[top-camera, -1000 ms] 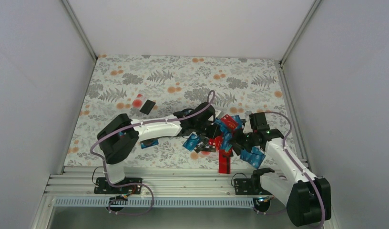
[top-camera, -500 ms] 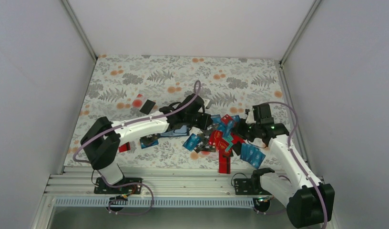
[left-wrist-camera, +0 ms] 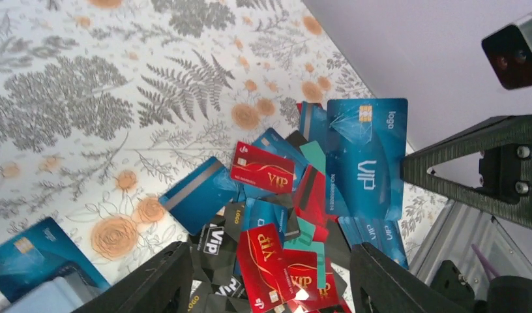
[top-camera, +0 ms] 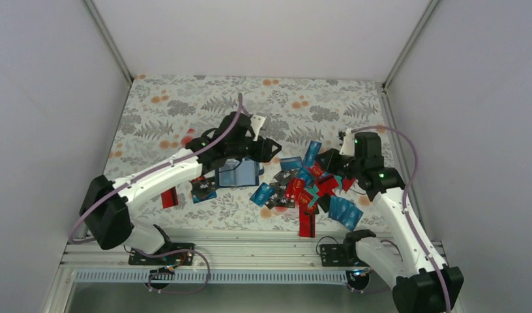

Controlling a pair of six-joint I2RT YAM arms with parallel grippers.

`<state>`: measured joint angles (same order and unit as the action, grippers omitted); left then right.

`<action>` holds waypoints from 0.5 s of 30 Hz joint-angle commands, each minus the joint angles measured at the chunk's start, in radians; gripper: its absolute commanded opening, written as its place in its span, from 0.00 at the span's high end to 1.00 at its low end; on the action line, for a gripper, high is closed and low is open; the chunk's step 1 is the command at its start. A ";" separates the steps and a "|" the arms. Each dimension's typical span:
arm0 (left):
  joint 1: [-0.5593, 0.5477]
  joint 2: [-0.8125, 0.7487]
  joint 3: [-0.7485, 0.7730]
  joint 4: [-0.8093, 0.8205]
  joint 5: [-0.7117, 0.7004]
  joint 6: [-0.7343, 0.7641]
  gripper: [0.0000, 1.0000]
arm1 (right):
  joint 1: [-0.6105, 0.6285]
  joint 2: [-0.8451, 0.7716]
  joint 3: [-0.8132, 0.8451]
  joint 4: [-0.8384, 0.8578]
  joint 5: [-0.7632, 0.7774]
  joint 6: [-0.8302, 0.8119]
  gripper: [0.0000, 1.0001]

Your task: Put the credit cards into the card holder

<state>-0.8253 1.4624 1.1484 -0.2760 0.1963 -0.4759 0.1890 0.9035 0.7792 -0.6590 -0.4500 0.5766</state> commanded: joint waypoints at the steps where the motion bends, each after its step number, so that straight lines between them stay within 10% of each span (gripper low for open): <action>1: 0.049 -0.063 -0.013 0.022 0.092 0.076 0.38 | 0.000 -0.030 0.061 0.105 -0.053 -0.056 0.96; 15: 0.231 -0.217 -0.002 0.137 0.487 0.199 0.40 | 0.001 0.003 0.210 0.307 -0.368 -0.184 0.96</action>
<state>-0.6258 1.2858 1.1397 -0.2028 0.5133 -0.3367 0.1890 0.9001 0.9234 -0.4454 -0.6811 0.4580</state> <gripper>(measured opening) 0.604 0.041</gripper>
